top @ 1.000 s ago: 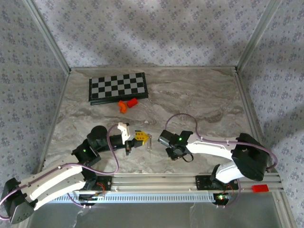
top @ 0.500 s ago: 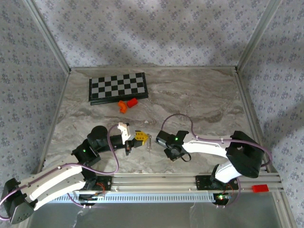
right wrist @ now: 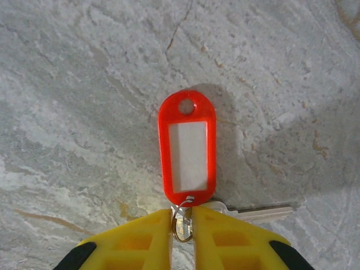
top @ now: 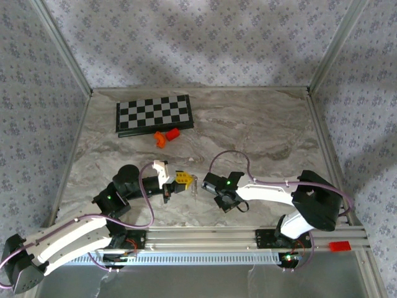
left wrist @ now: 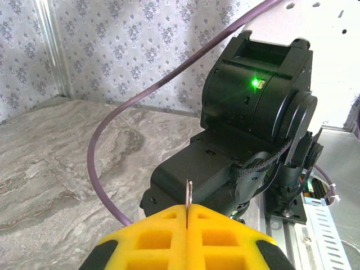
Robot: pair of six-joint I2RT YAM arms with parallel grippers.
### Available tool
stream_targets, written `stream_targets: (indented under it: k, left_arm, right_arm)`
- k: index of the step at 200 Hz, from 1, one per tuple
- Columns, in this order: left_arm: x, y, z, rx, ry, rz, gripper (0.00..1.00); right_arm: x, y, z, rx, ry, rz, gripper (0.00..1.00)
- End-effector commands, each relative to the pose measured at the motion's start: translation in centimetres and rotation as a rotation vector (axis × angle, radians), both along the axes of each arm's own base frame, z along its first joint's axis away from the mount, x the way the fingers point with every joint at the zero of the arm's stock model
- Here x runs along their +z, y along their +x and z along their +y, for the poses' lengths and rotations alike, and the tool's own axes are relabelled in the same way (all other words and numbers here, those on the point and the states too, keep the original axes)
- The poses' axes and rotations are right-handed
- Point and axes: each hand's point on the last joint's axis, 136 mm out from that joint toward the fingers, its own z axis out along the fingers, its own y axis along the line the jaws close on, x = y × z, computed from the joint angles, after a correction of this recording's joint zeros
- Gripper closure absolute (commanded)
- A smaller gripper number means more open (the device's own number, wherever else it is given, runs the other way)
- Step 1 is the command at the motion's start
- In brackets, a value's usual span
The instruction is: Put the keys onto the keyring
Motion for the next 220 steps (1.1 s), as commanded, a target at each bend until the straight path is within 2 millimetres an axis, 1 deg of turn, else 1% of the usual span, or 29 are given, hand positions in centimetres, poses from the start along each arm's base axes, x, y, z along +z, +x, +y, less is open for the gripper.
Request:
stream_targets:
  k: [1, 33, 98, 120, 133, 139, 150, 169, 171, 183, 198, 209, 210, 213, 220]
  left_arm:
    - [1.2, -0.2, 0.1, -0.011, -0.031, -0.014, 1.00]
    - [1.4, -0.3, 0.1, -0.013, -0.034, -0.014, 1.00]
    - [1.7, -0.4, 0.1, -0.018, -0.039, -0.016, 1.00]
    - [1.7, -0.5, 0.0, -0.025, -0.038, -0.016, 1.00]
    - [1.8, -0.7, 0.0, -0.035, -0.038, -0.016, 1.00]
    - [2.0, -0.8, 0.0, -0.042, -0.041, -0.018, 1.00]
    - [2.3, -1.0, -0.1, -0.054, -0.043, -0.021, 1.00]
    - [2.8, -1.5, -0.1, -0.080, -0.046, -0.024, 1.00]
    - [2.8, -1.6, -0.2, -0.084, -0.048, -0.025, 1.00]
    - [3.3, -2.0, -0.2, -0.103, -0.052, -0.027, 1.00]
    - [3.8, -2.6, -0.2, -0.131, -0.058, -0.032, 1.00]
    - [4.4, -3.0, -0.3, -0.155, -0.064, -0.039, 1.00]
    - [4.4, -3.1, -0.3, -0.158, -0.065, -0.040, 1.00]
    - [4.5, -3.2, -0.3, -0.166, -0.066, -0.041, 1.00]
    - [4.9, -3.5, -0.3, -0.181, -0.071, -0.047, 1.00]
  right_arm:
    - [0.3, 0.1, -0.3, 0.018, -0.039, -0.010, 0.84]
    - [0.3, 0.0, -0.6, 0.016, -0.046, -0.009, 0.89]
    - [1.6, 0.2, -1.3, 0.011, -0.038, -0.041, 0.99]
    - [2.4, 0.3, -0.7, 0.027, 0.014, -0.057, 1.00]
    - [3.5, 0.8, 0.2, 0.065, 0.073, -0.104, 1.00]
    - [4.0, 0.8, 0.5, 0.081, 0.105, -0.117, 1.00]
    - [5.3, 0.8, 1.3, 0.105, 0.181, -0.147, 1.00]
    - [8.5, 0.8, 2.7, 0.179, 0.348, -0.232, 1.00]
    - [9.2, 0.9, 3.2, 0.192, 0.384, -0.250, 1.00]
    - [12.4, 0.4, 4.6, 0.266, 0.547, -0.317, 1.00]
    - [17.1, -1.0, 6.0, 0.392, 0.766, -0.405, 1.00]
    - [20.6, -2.1, 6.2, 0.468, 0.902, -0.481, 1.00]
    - [21.2, -2.3, 6.2, 0.484, 0.922, -0.497, 1.00]
    - [21.8, -2.4, 6.2, 0.498, 0.940, -0.511, 1.00]
    - [22.8, -3.6, 6.1, 0.553, 0.994, -0.506, 1.00]
